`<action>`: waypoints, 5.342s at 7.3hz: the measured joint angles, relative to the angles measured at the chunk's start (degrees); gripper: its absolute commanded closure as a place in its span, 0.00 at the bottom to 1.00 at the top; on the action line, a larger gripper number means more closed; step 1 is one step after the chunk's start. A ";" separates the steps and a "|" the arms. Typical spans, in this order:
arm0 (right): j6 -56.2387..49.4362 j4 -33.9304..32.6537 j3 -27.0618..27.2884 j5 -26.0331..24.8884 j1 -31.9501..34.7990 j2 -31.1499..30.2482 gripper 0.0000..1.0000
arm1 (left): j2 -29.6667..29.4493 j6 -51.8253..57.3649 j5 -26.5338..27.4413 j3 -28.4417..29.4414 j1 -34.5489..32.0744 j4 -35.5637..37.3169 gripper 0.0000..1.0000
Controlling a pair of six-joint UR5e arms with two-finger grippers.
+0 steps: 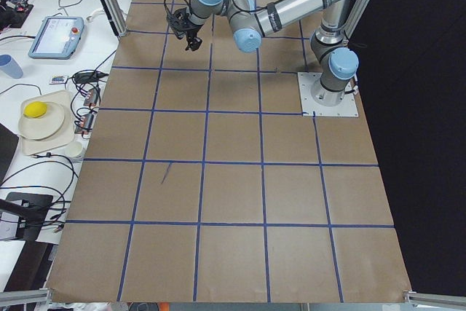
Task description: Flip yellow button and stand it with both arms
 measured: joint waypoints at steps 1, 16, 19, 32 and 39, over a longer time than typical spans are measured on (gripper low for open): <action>-5.56 -6.88 1.98 1.00 -3.27 2.80 0.93 | 0.31 4.40 5.37 4.60 -1.30 -9.85 0.00; -13.82 13.30 -11.18 9.64 -6.11 1.56 0.01 | 7.16 33.04 10.99 15.41 -9.02 -38.59 0.00; -13.36 39.38 -29.65 9.21 -6.02 0.29 0.01 | 7.37 29.34 10.49 15.57 -9.38 -38.84 0.00; 47.52 56.90 -42.53 9.51 33.66 -1.01 0.00 | 7.11 25.86 9.29 15.40 -9.41 -38.55 0.00; 48.42 57.10 -42.89 9.05 35.03 -0.13 0.00 | 7.02 25.61 8.88 15.33 -9.38 -38.48 0.00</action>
